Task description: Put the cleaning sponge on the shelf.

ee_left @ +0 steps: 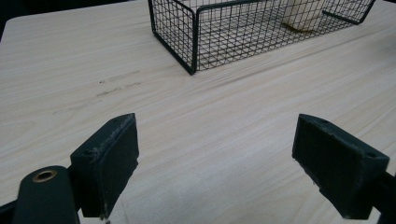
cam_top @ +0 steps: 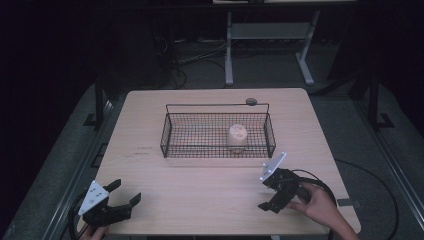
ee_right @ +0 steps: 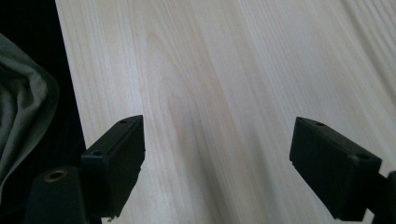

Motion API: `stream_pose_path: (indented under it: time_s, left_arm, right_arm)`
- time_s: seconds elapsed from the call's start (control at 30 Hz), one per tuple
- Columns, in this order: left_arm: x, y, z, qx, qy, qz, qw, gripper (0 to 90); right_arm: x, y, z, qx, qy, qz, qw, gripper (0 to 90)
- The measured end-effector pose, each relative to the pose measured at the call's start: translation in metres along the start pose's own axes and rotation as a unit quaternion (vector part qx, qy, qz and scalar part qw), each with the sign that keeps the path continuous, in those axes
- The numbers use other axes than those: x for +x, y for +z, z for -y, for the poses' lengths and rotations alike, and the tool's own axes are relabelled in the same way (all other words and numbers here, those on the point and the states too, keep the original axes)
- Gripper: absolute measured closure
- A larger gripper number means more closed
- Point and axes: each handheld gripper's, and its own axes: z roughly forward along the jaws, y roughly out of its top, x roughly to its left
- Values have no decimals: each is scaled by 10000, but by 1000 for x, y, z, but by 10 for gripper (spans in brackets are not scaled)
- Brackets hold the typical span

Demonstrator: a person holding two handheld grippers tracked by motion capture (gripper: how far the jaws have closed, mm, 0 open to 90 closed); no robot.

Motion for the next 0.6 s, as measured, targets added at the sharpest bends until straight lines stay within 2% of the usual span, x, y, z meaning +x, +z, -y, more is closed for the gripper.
stream_pose_path:
  time_s: [0.2,0.6]
  left_arm:
    - [0,0,0,15,2,-11,10000,138]
    - [-2,2,0,66,36,-14,10000,138]
  right_arm:
    - [2,-1,14,-71,145,-15,9999,176]
    - [12,1,29,-247,181,-18,9995,176]
